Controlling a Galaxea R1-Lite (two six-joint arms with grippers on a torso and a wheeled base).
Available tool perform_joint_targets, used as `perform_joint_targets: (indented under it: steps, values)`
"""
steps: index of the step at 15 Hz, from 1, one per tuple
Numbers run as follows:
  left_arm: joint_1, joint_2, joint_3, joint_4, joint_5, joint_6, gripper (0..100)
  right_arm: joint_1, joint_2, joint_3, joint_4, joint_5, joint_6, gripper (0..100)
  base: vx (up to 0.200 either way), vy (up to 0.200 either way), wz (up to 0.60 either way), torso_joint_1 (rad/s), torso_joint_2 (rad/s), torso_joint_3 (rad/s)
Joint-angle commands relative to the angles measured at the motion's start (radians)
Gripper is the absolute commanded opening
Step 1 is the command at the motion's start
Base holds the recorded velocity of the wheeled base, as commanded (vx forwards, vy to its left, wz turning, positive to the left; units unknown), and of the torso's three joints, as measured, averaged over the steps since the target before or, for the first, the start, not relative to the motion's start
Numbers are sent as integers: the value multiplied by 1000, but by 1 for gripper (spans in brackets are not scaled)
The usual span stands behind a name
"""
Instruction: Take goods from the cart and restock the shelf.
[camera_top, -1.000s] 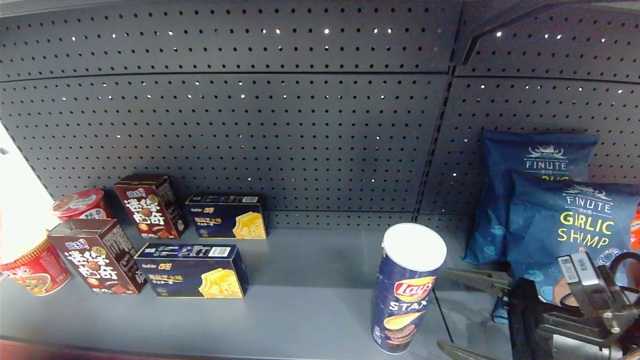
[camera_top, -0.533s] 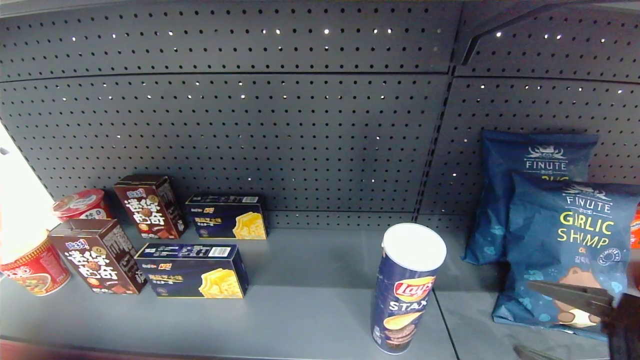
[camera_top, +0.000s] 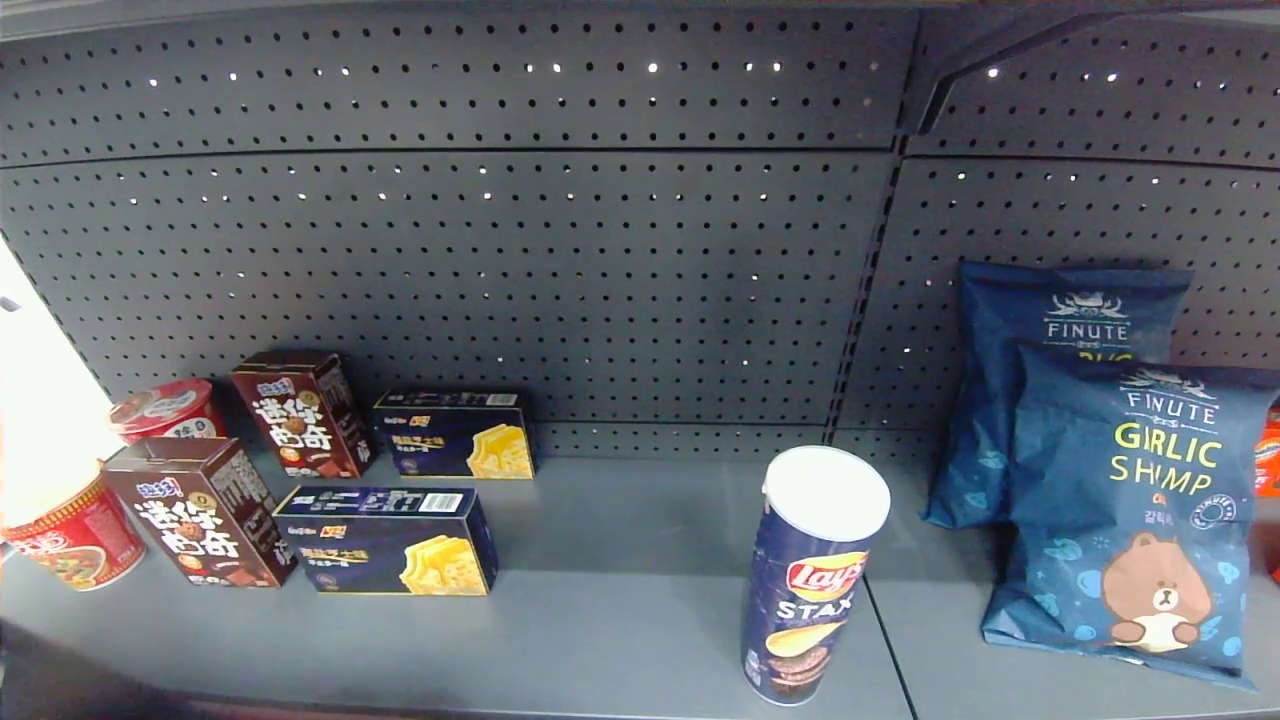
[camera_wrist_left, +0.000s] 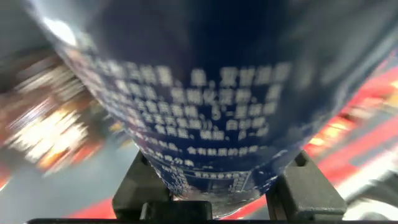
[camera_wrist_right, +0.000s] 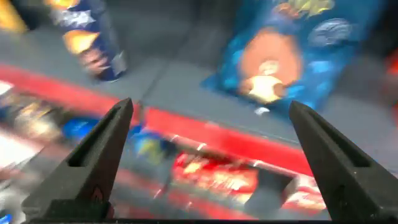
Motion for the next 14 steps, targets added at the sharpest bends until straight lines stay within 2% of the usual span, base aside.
perform_joint_targets:
  steps: [1,2,3,6,10,12,14]
  values:
    - [-8,297,-16,-157,-151,0,0,-8,-54,173,-145,-28,-73,100,0,0,0,0,0,0]
    - [-7,378,-18,-224,-188,-1,0,-8,-54,263,-249,-31,-103,100,0,0,0,0,0,0]
    - [-7,464,-25,-290,-196,6,0,-8,-54,311,-304,-34,-118,100,0,0,0,0,0,0]
    - [-22,671,-82,-437,-196,5,0,-8,-54,305,-298,-38,-110,100,0,0,0,0,0,0]
    - [-88,881,-210,-485,-193,13,0,-6,-54,305,-298,-30,-116,100,0,0,0,0,0,0]
    - [-109,987,-271,-485,-199,62,0,-6,-54,305,-298,-30,-121,100,0,0,0,0,0,0]
    - [-146,1059,-335,-503,-214,60,0,-6,-54,305,-298,-22,-121,100,0,0,0,0,0,0]
